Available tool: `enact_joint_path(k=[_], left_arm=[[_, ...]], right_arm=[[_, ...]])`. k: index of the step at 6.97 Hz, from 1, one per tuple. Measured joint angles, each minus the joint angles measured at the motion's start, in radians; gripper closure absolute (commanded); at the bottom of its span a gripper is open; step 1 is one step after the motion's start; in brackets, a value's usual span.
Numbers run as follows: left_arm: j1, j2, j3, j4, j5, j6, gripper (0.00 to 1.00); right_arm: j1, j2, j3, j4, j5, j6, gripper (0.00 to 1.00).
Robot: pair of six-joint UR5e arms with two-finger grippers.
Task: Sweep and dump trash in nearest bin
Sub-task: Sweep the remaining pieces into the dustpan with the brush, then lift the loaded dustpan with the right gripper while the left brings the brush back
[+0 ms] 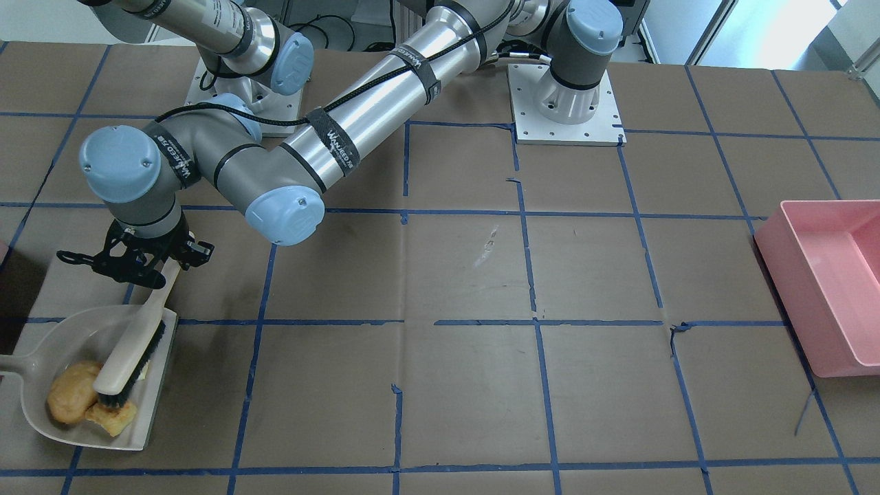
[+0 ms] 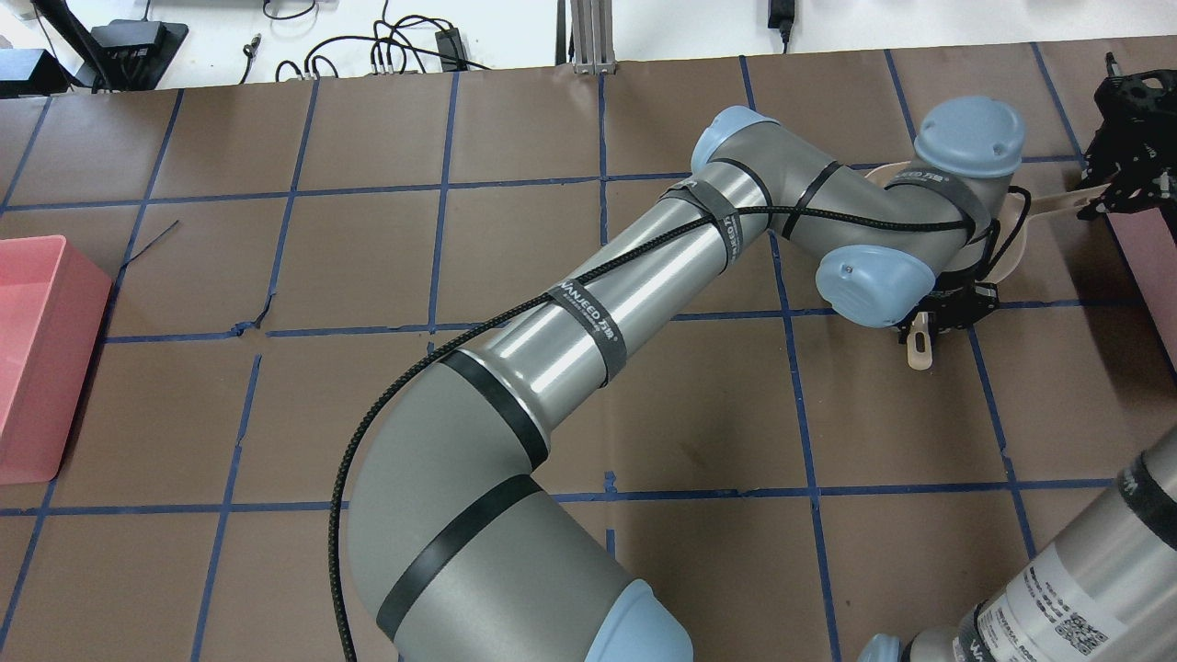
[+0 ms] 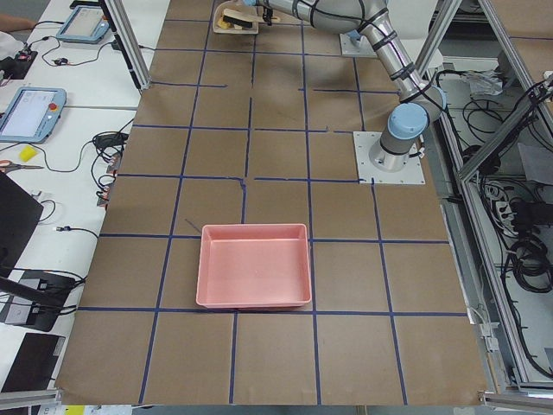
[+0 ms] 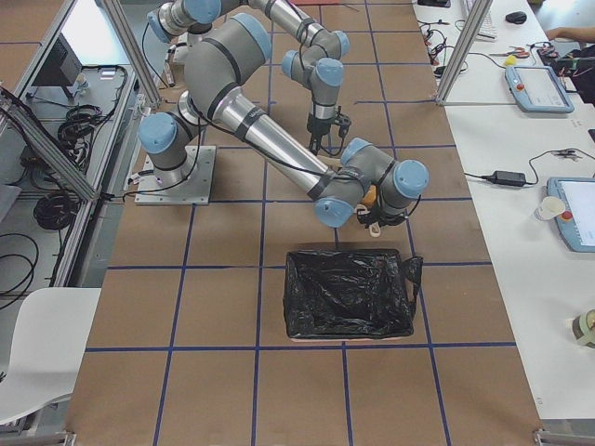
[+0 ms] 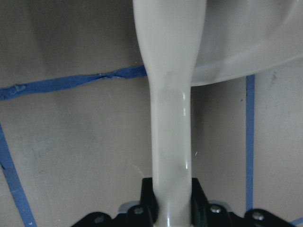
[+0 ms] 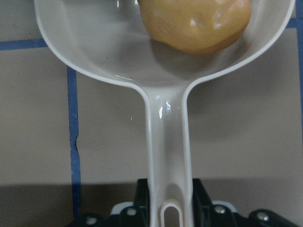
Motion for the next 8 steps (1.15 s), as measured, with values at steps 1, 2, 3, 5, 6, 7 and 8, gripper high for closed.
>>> enact_joint_path(k=[1, 2, 3, 5, 6, 7, 8], left_arm=[[-0.012, 0.0, 0.016, 0.003, 0.026, 0.051, 0.97], [-0.026, 0.003, 0.027, 0.006, 0.043, 0.071, 0.97], [-0.028, 0.019, 0.025, 0.004, 0.05, 0.069, 0.97], [0.056, 0.114, -0.039, -0.046, 0.028, 0.048, 0.96], [0.129, 0.197, -0.118, -0.091, 0.017, 0.046, 0.96], [0.199, 0.314, -0.241, -0.133, 0.014, 0.047, 0.96], [0.257, 0.439, -0.386, -0.16, 0.014, 0.048, 0.96]], right_arm=[[0.0, 0.001, 0.0, 0.0, 0.004, 0.0, 1.0], [-0.002, 0.002, -0.001, 0.002, 0.014, 0.0, 1.0], [-0.008, 0.002, -0.003, 0.018, 0.03, 0.0, 1.0], [-0.066, -0.004, -0.011, 0.097, 0.087, -0.002, 1.0], [-0.106, -0.014, -0.014, 0.146, 0.125, -0.002, 1.0], [-0.143, -0.042, -0.019, 0.192, 0.162, -0.004, 1.0], [-0.188, -0.08, -0.025, 0.235, 0.193, -0.006, 1.0]])
